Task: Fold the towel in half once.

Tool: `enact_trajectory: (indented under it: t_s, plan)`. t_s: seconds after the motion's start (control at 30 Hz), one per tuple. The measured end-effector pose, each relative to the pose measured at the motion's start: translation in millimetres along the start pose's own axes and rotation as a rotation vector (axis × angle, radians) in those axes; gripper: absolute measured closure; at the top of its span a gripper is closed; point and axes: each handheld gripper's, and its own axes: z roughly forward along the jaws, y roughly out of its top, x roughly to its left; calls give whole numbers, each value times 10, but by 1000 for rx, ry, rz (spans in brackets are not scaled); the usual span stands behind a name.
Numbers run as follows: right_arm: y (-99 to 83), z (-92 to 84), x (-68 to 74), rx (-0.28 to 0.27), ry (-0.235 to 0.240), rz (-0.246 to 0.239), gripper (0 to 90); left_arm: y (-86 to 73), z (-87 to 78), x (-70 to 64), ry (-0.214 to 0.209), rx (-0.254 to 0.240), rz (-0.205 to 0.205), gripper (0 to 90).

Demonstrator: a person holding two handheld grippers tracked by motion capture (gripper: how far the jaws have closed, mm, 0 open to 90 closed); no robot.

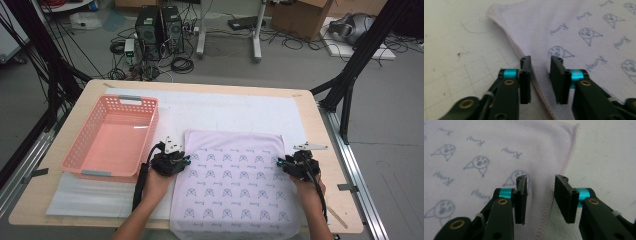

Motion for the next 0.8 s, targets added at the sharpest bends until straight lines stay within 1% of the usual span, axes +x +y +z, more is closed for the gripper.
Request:
enact_trajectory:
  t_s: [0.03, 0.07, 0.1, 0.13, 0.2, 0.23, 0.27, 0.3, 0.33, 0.37, 0.47, 0.5, 0.53, 0.57, 0.6, 0.63, 0.67, 0.73, 0.8]
  plan:
    - [0, -3, 1, 1, 7, 3, 730, 3, 1, 1, -3, 3, -6, 834]
    - [-1, -6, -2, 5, 39, 8, 860, 3, 4, 1, -4, -1, -36, 849]
    - [-1, -6, 8, 5, 50, 16, 860, 4, 6, 11, -11, -3, -71, 856]
    - [5, -6, 15, 9, 48, 12, 866, 9, 3, 28, -15, 0, -100, 861]
    - [21, -9, -5, 10, 54, 29, 872, 17, -2, 50, 5, -26, -125, 867]
    - [29, -20, -15, -3, 42, 31, 873, 19, -3, 72, -3, -43, -146, 868]
    - [42, -32, -40, -28, 42, 31, 875, 22, -3, 89, -5, -60, -167, 869]
    - [58, -51, -62, -47, 42, 48, 875, 25, -3, 109, -7, -71, -181, 869]
    - [74, -62, -90, -69, 43, 54, 875, 34, -2, 132, -12, -77, -199, 869]
    - [96, -69, -115, -83, 41, 61, 876, 65, -4, 155, -18, -74, -207, 869]
    - [164, -89, -169, -124, 40, 84, 875, 213, -57, 195, -18, -115, -221, 869]
    - [181, -96, -187, -139, 48, 99, 875, 259, -77, 208, -23, -133, -233, 869]
    - [189, -107, -201, -153, 61, 116, 874, 290, -97, 219, -25, -138, -235, 869]
    - [186, -129, -208, -160, 71, 121, 874, 303, -111, 220, -32, -141, -234, 869]
    - [175, -156, -204, -168, 80, 128, 874, 300, -127, 219, -46, -141, -230, 868]
    - [158, -189, -207, -181, 84, 121, 874, 293, -145, 211, -58, -144, -218, 868]
    - [140, -228, -207, -194, 96, 121, 873, 280, -178, 201, -64, -154, -215, 867]
    - [96, -327, -209, -216, 126, 121, 872, 249, -258, 194, -91, -176, -222, 866]
    - [49, -416, -197, -236, 155, 113, 870, 211, -339, 167, -108, -193, -217, 866]
